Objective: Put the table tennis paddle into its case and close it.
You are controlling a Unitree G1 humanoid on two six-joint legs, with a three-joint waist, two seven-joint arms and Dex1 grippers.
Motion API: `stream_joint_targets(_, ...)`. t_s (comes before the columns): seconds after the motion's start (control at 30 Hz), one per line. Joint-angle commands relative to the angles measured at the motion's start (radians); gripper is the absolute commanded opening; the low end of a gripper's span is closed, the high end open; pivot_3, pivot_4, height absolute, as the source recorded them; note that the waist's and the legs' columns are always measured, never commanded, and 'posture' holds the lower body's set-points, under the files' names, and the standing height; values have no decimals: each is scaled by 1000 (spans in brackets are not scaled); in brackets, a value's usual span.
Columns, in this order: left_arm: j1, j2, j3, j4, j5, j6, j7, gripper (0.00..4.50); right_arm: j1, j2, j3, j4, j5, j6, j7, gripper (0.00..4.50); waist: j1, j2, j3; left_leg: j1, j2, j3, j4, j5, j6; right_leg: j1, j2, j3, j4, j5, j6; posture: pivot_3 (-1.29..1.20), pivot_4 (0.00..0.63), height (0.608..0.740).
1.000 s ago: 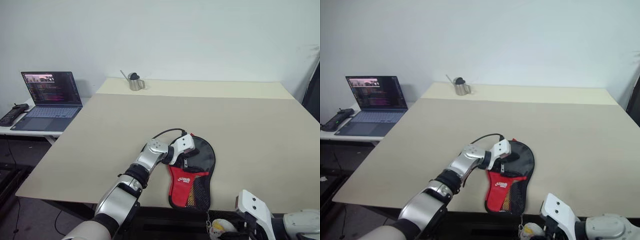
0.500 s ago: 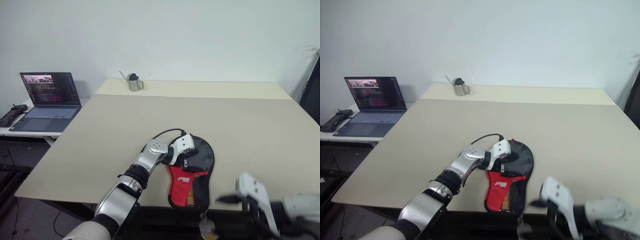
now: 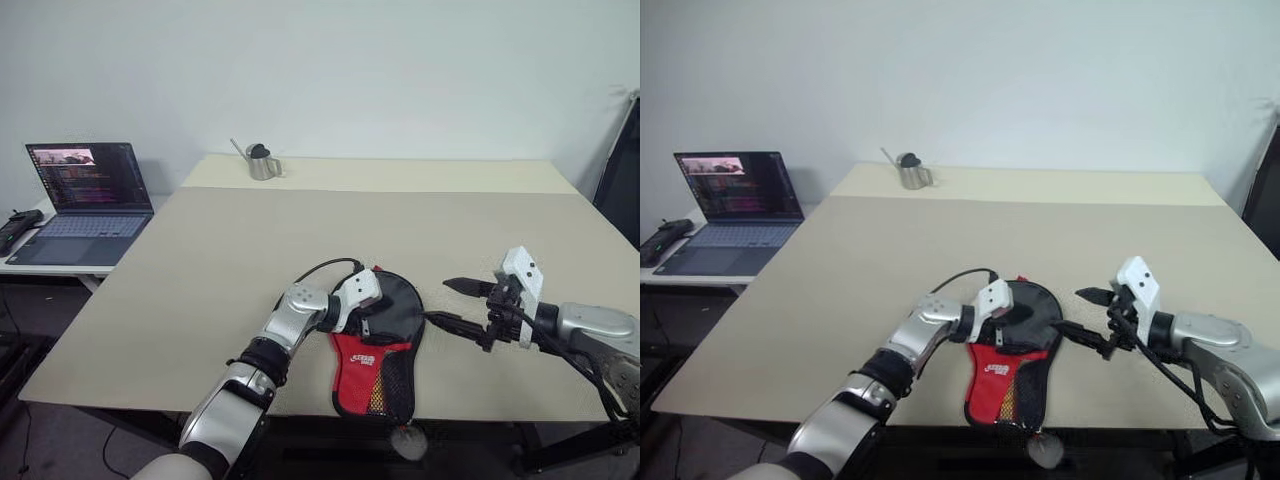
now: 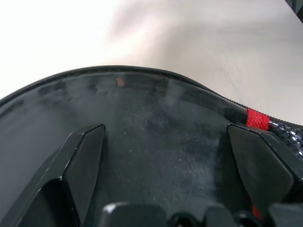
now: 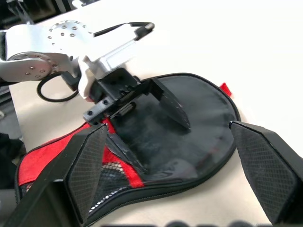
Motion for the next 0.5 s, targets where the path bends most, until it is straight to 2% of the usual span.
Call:
stream_joint_targets(0.03,61,84,46,-130,-51,102,-40,4500,-42,23,7,77,-49,-93,50,4490,-15,2,5,0,0,0,0,0,0,-1,1,0,0,0,0,0,150,740)
stream_joint_targets(0.17,133,184,149,-350,-162,237,-26,4500,-86,45,52,210,-139,-191,106,4490,-33,7,13,-2,1,1,0,0,-1,-4,2,3,1,0,-1,0,150,740)
stream_joint_targets(0.33,237,262,237,-570,-239,364,32,4500,-130,53,68,363,-197,-275,187,4490,-32,7,15,-14,1,1,2,3,-6,-17,1,3,2,1,-2,0,150,740)
stream_joint_targets(0.5,337,315,285,-755,-279,433,103,4500,-213,47,65,573,-256,-368,268,4490,-30,8,16,-17,0,2,2,3,-6,-18,0,3,1,1,-3,0,150,740)
